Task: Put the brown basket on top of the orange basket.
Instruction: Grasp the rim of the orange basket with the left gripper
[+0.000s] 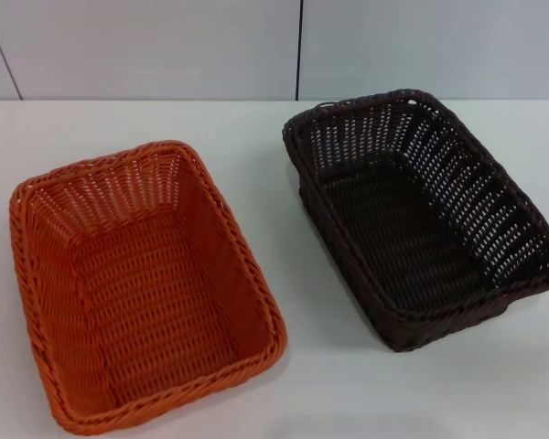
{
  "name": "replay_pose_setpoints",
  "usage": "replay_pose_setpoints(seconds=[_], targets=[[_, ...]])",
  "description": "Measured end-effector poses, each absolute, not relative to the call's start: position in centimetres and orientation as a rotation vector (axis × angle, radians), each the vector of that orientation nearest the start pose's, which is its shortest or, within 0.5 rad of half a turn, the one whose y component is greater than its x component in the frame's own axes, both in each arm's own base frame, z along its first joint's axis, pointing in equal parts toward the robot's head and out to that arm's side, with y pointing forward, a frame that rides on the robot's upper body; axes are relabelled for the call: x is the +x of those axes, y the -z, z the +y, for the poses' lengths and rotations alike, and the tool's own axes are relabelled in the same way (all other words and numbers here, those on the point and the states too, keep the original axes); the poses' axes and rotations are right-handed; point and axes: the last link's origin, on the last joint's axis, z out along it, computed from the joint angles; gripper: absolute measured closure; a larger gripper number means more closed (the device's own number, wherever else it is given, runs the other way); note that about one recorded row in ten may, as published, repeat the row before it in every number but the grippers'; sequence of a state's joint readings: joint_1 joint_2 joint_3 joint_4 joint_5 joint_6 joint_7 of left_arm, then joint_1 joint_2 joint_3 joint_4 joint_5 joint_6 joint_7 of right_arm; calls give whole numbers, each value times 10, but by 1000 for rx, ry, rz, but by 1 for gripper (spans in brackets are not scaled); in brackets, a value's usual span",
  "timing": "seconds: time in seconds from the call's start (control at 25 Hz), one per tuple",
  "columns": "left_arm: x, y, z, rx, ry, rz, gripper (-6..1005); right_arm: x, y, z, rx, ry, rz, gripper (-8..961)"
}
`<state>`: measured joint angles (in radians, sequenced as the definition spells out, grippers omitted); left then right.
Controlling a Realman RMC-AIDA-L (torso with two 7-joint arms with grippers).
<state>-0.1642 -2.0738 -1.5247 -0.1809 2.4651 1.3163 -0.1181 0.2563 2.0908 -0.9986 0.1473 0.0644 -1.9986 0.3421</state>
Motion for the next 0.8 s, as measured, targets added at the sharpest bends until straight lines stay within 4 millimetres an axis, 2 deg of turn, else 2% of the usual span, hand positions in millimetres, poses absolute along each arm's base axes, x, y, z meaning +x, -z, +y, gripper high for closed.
replay_pose_setpoints(seconds=[0.48,0.64,0.8], targets=[[-421,-72,230,-1018,549,-592,199,365,-86,185,-885,-915,262,120],[-417,-64,236,-1084,555,-595,201,364,-85,186,-895,-922,263,120],[-404,-58,249,-1160,593,-575,200,363,-84,187,-907,-930,263,119]])
